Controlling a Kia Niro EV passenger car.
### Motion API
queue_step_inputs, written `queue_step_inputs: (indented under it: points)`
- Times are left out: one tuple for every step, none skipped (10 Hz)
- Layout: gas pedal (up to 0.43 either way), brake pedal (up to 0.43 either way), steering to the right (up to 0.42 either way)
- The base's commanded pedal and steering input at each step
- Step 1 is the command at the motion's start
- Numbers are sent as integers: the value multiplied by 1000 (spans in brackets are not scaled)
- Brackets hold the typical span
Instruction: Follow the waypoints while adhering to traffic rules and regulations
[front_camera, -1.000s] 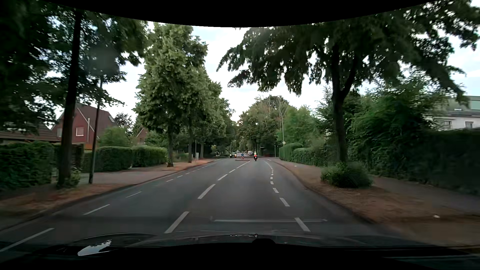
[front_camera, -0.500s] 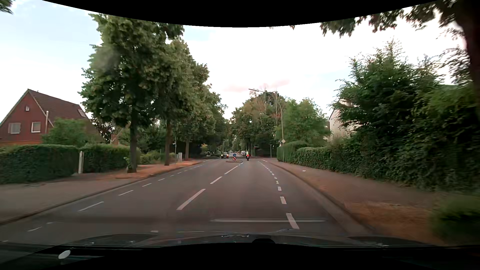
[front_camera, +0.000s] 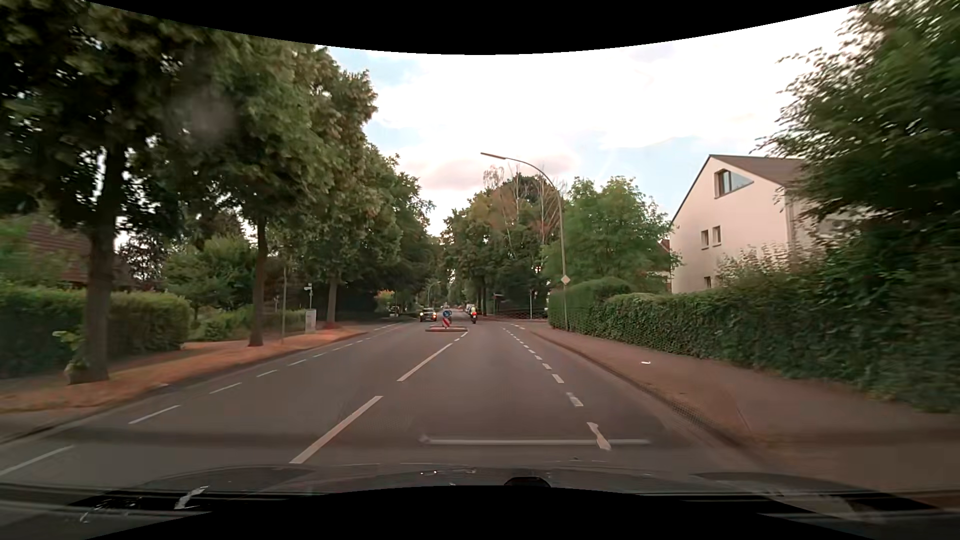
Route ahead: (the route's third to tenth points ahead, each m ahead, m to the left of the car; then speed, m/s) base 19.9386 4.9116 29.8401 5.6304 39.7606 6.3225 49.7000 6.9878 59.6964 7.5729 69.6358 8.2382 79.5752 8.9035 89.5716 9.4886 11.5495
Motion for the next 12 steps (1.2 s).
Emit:
queue_step_inputs:
  points:
    - [169,0,25]
    - [169,0,22]
    - [169,0,17]
    - [169,0,12]
    - [169,0,10]
    - [169,0,8]
    - [169,0,5]
    - [177,0,1]
    - [177,0,-3]
    - [177,0,-7]
    - [177,0,-8]
    - [177,0,-14]
